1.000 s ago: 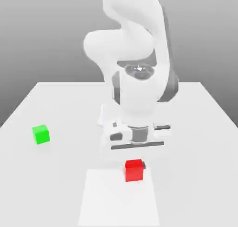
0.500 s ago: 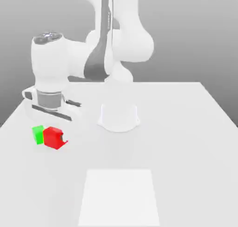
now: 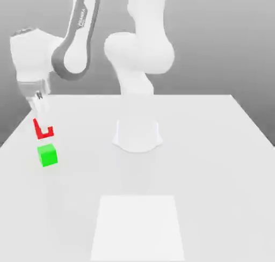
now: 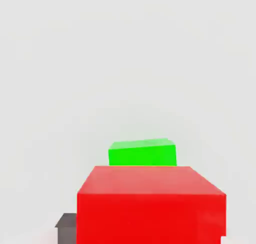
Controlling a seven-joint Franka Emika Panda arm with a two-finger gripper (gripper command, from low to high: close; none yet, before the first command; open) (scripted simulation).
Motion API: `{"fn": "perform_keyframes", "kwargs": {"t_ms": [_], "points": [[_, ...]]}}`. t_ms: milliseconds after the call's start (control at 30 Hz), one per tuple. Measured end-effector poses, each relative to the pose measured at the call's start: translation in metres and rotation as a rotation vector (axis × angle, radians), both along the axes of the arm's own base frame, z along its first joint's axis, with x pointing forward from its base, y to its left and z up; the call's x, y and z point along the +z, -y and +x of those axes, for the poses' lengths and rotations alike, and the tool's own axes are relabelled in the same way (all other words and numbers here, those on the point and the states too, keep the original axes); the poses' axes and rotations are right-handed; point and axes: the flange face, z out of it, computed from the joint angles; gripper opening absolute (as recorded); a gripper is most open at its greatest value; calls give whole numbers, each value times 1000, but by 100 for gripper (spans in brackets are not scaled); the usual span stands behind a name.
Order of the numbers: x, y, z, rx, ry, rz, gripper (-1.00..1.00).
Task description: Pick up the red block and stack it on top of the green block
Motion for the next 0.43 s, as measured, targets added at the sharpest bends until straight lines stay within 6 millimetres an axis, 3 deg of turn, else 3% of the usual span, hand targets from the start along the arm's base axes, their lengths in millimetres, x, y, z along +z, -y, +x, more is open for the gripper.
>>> {"fn": "perform_keyframes", "kwargs": {"t_ms": [433], "points": [[-37,-4,1,-1,-1,28,-100]]}}
